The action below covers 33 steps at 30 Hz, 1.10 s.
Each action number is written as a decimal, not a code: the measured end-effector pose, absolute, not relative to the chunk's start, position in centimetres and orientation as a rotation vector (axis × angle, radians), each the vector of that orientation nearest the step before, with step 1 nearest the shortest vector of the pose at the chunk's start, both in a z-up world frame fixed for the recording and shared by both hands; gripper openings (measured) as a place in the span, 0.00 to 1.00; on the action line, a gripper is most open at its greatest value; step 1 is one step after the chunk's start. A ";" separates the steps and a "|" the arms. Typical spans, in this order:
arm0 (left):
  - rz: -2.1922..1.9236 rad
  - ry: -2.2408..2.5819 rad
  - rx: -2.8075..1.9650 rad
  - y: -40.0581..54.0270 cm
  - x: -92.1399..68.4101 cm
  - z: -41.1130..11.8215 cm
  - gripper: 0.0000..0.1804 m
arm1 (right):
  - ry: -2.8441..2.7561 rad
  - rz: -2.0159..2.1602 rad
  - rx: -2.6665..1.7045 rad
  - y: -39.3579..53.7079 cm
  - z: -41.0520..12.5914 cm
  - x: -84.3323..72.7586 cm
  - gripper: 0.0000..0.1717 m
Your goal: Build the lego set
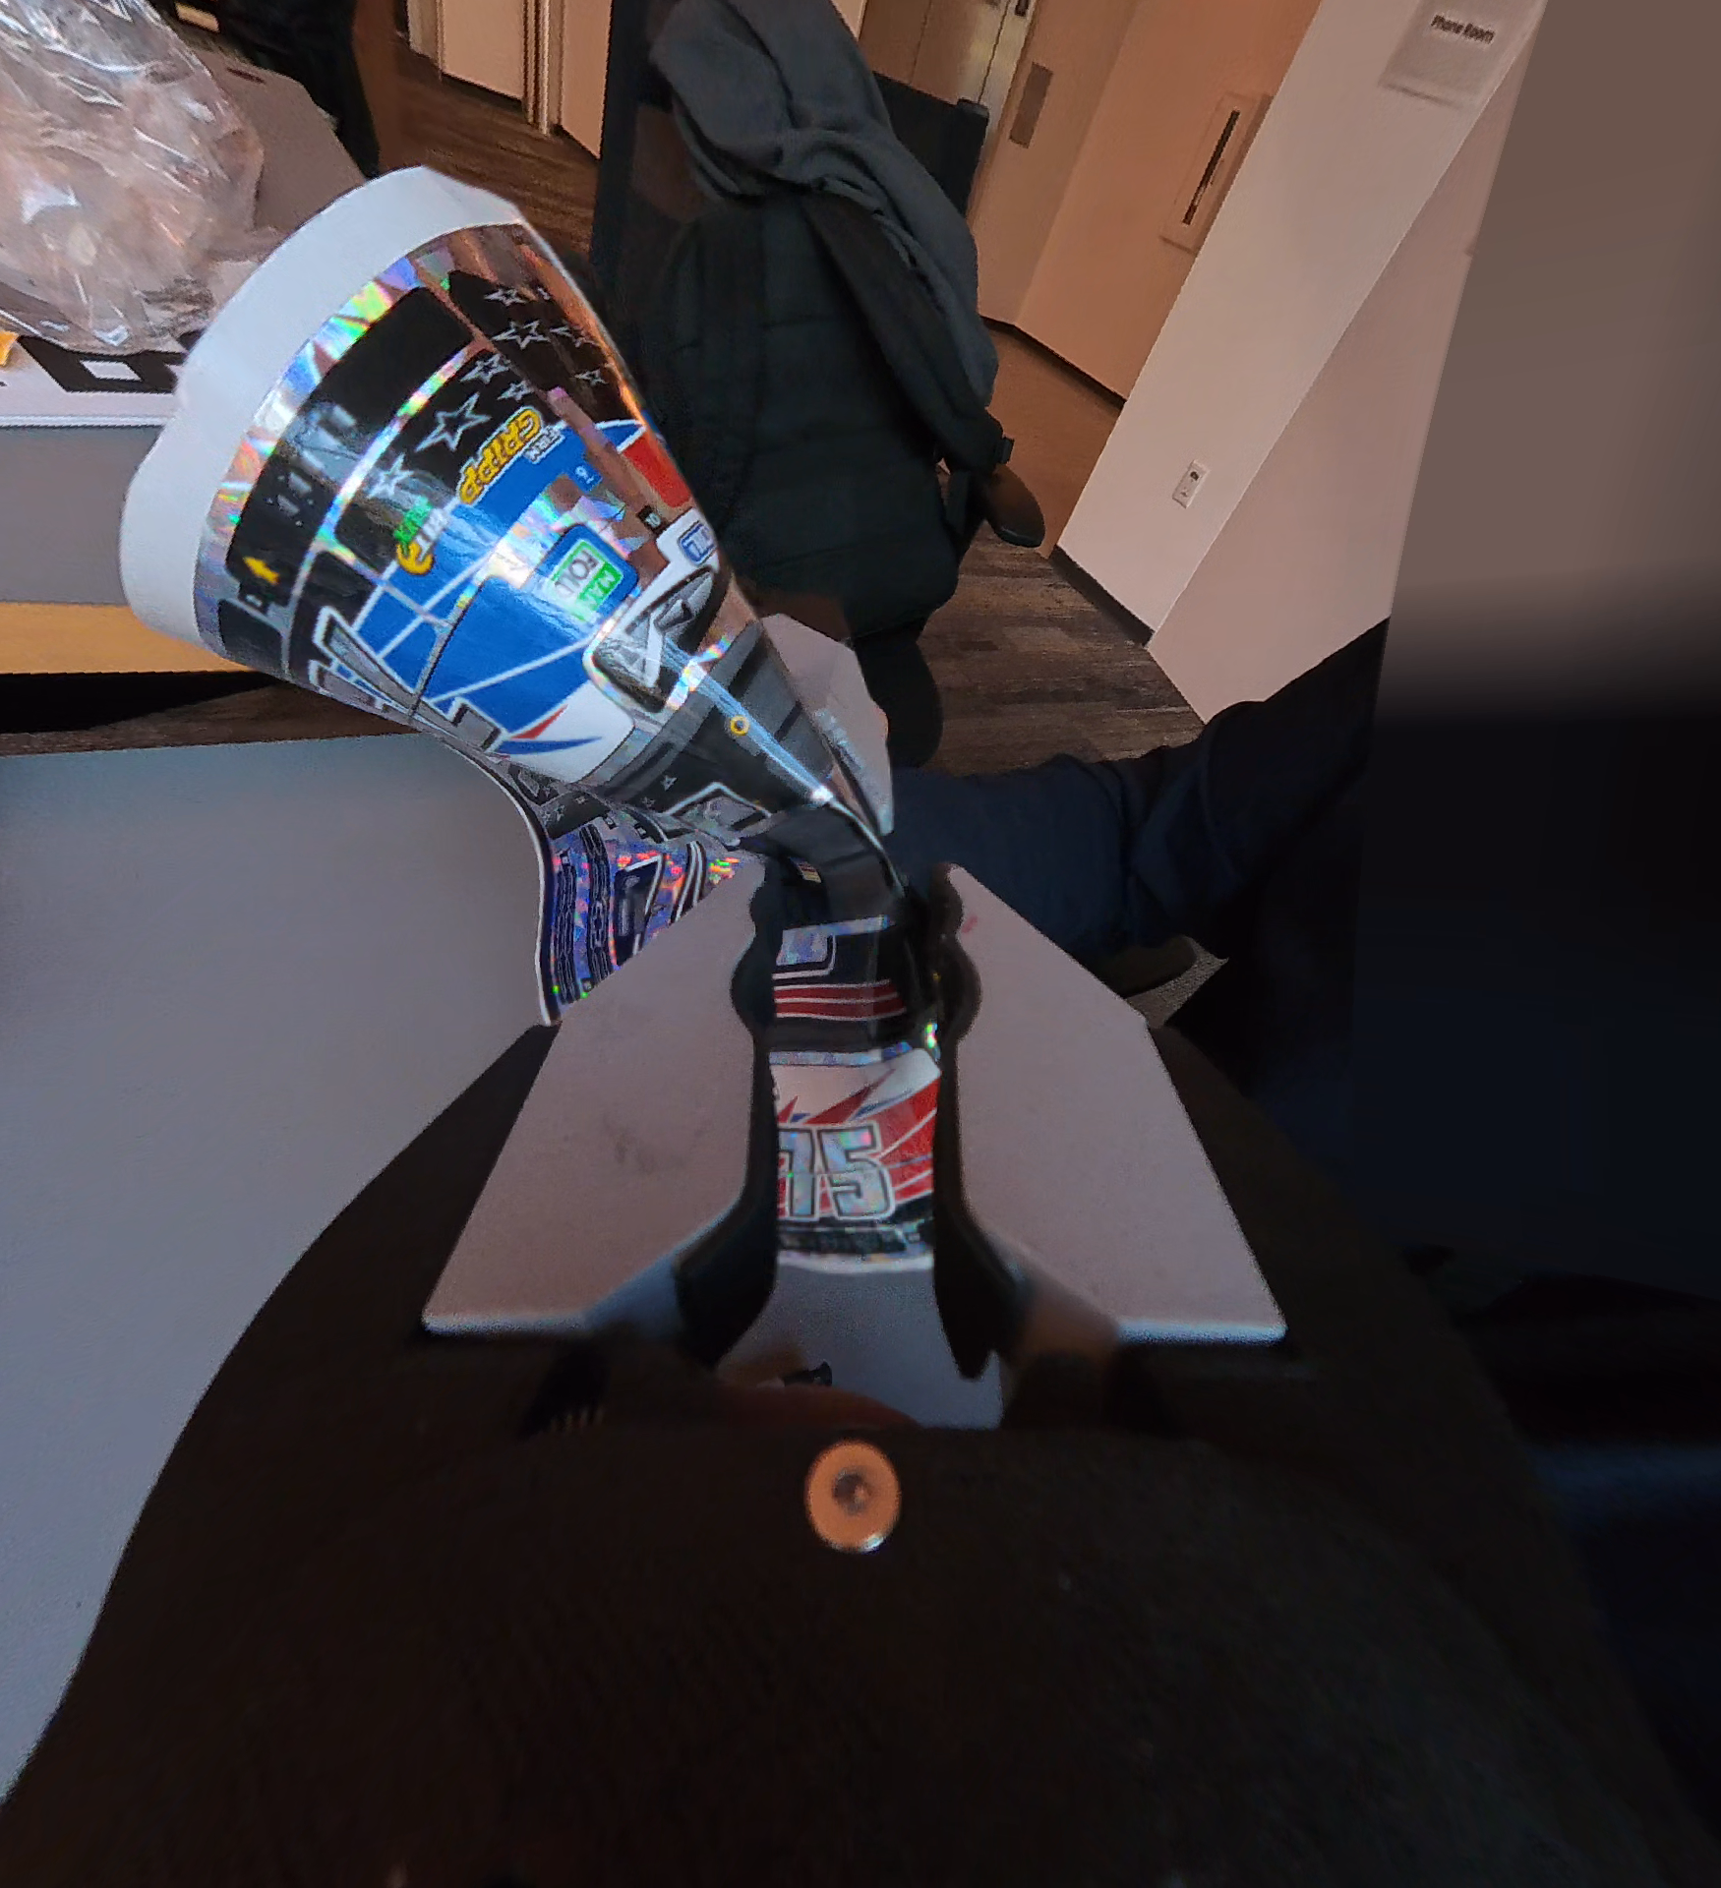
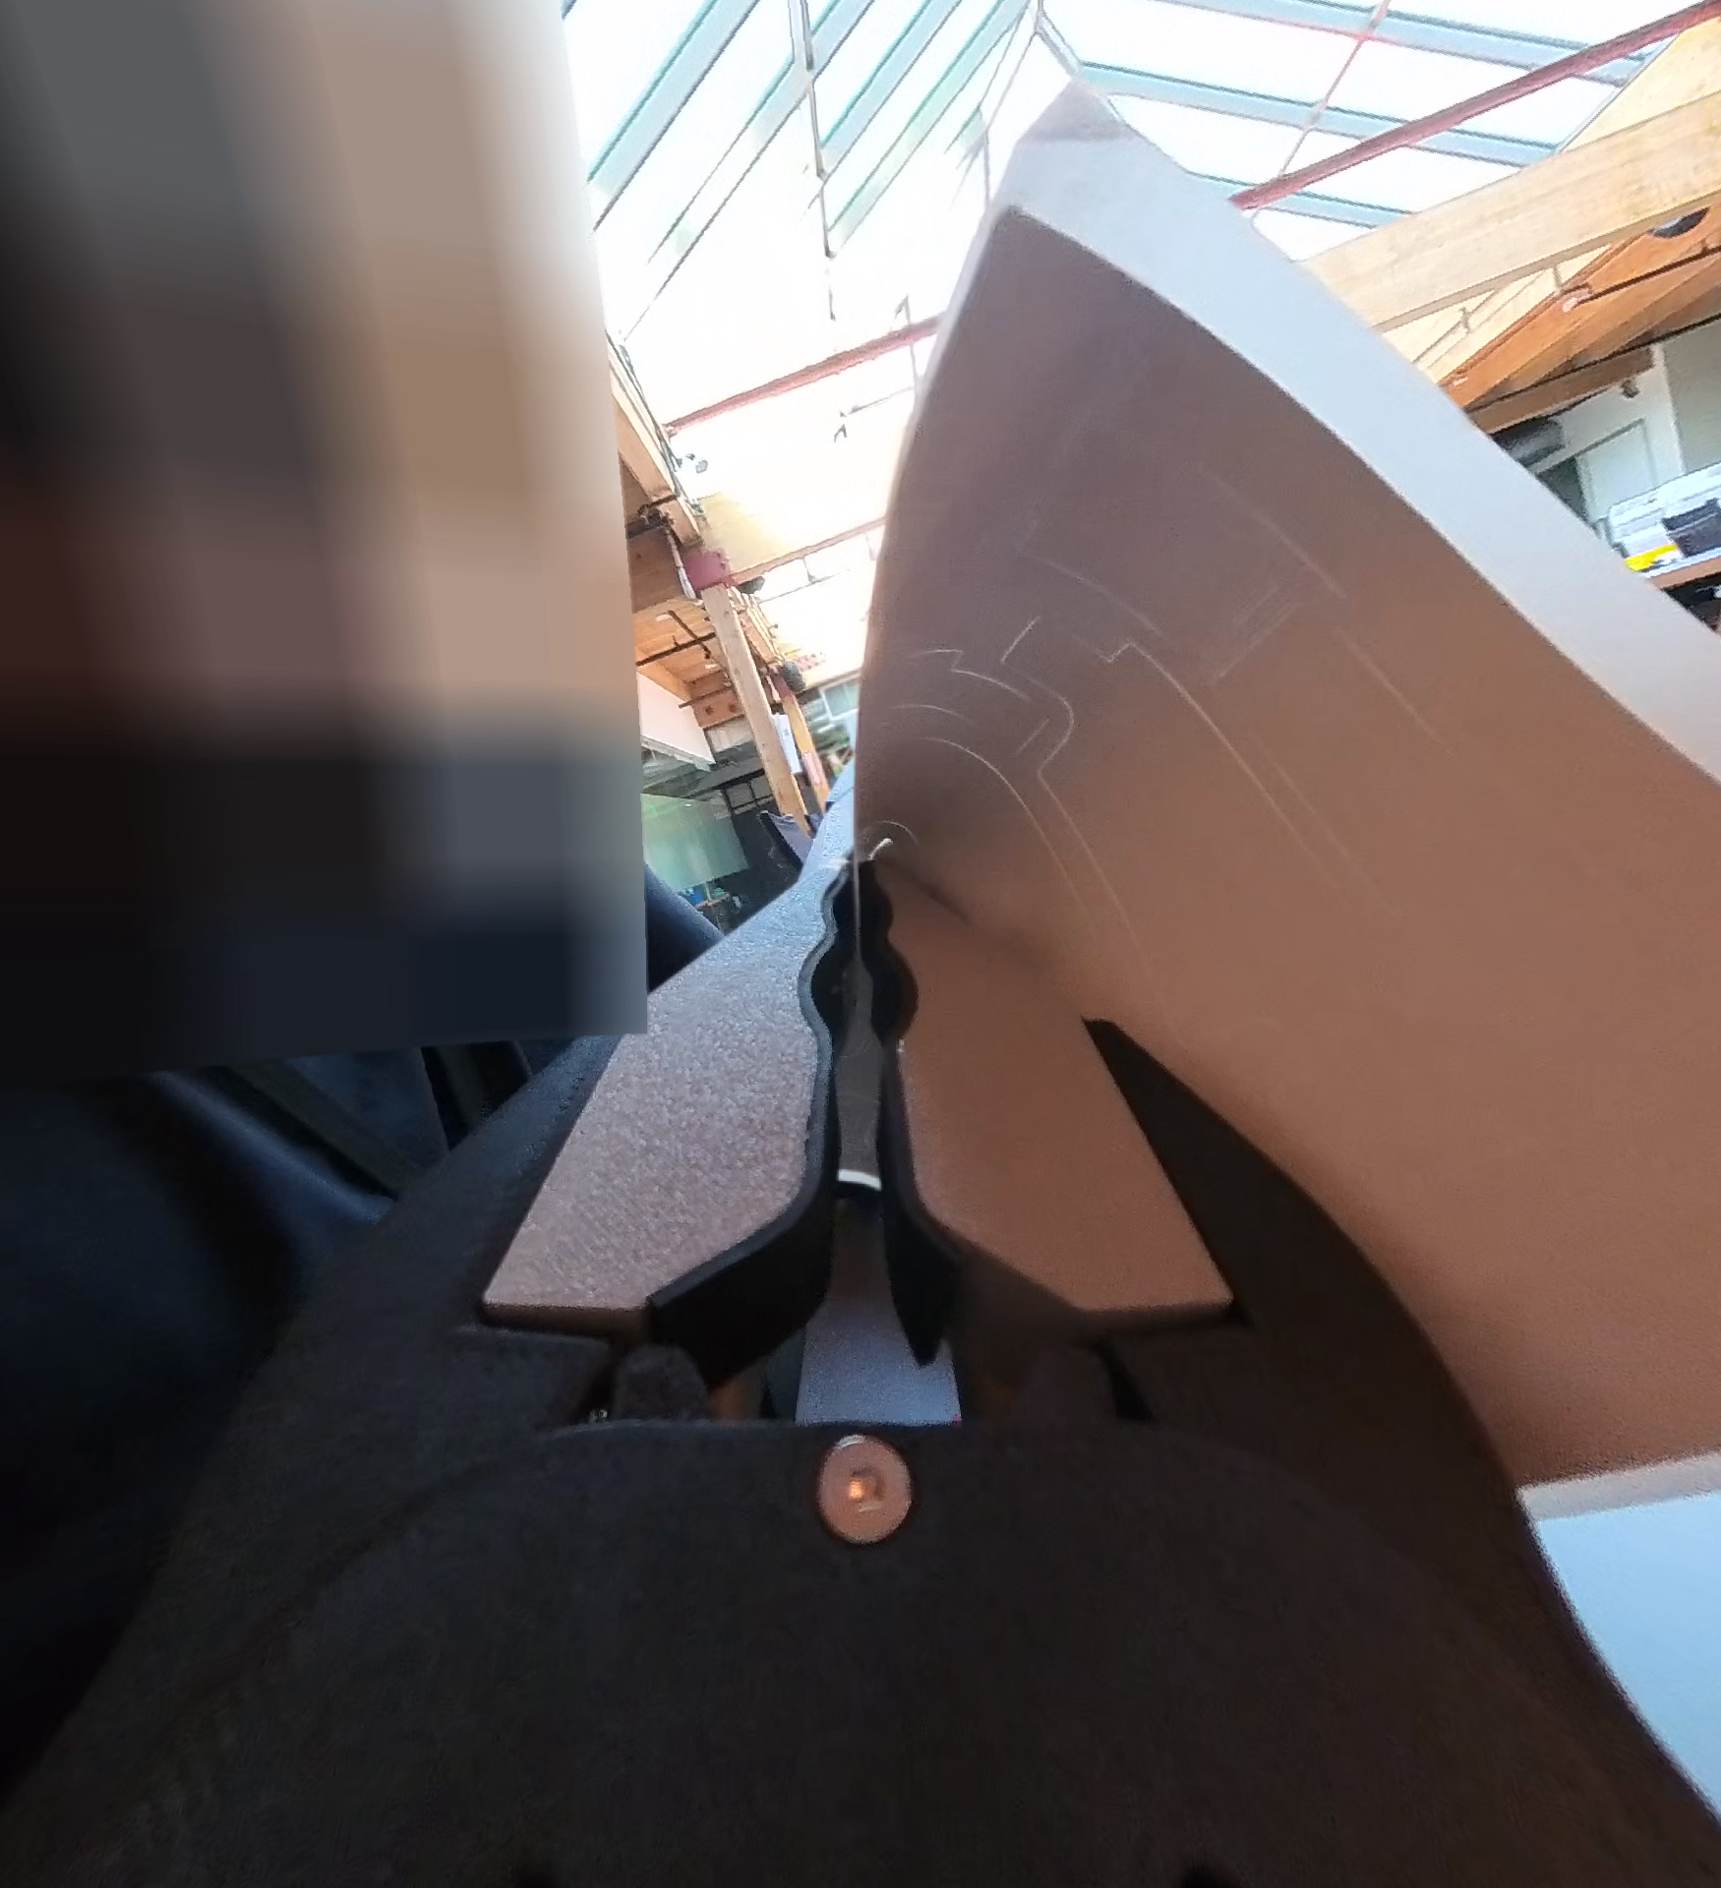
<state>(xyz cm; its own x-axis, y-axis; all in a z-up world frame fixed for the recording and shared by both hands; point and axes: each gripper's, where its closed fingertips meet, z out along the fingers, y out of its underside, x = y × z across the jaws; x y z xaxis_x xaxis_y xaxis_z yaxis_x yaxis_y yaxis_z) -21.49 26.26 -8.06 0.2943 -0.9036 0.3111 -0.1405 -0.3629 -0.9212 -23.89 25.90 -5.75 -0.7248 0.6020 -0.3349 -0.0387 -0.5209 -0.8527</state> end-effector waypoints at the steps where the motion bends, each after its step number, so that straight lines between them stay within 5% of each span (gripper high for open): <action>1: -1.151 0.952 -1.722 26.2 -21.5 -8.0 0.14 | -1.255 2.270 -0.882 25.9 -5.7 -23.9 0.00; 33: -1.260 0.835 -1.676 27.0 -23.1 -6.8 0.05 | -1.234 2.078 -0.945 27.1 -5.7 -24.3 0.00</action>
<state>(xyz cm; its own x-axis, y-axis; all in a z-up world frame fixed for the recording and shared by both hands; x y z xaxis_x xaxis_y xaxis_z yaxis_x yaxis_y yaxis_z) -23.10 27.01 -6.75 0.2674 -0.8807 0.3910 -0.0168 -0.4100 -0.9119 -24.27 27.06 -5.72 -0.6085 0.7373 -0.2933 -0.0952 -0.4348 -0.8955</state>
